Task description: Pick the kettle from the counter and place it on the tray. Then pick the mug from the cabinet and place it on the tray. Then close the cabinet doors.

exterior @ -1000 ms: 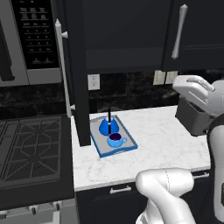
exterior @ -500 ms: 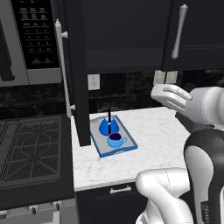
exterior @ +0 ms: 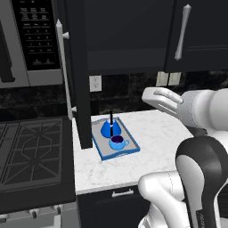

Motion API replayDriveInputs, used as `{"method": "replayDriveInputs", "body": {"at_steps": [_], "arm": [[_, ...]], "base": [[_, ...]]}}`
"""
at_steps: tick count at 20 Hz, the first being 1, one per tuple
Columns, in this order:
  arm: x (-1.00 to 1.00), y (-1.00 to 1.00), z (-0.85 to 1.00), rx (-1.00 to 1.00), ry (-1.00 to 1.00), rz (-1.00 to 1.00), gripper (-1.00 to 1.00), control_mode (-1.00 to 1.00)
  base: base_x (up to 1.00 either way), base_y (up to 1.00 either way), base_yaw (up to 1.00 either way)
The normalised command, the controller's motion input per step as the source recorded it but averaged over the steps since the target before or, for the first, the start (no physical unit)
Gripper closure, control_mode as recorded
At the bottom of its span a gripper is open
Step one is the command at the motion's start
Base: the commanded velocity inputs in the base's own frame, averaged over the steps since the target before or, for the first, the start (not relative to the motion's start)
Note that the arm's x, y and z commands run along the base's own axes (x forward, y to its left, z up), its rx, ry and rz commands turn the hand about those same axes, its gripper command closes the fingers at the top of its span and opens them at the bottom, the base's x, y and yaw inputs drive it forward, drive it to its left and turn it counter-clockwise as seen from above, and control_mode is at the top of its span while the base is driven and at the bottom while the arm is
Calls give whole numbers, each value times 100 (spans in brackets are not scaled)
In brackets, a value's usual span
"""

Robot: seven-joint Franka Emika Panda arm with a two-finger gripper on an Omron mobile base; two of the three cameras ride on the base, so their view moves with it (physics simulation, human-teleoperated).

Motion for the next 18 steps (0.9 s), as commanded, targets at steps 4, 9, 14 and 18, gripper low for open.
{"method": "replayDriveInputs", "body": {"at_steps": [4,9,14,18], "arm": [[-13,82,-4,0,-6,-1,100,-100],[-32,80,-6,0,-11,0,100,-100],[-21,70,-13,0,-14,-2,100,-100],[-6,68,-8,0,-8,-2,100,-100]], "base": [[0,0,0],[0,0,0],[0,0,0],[0,0,0]]}}
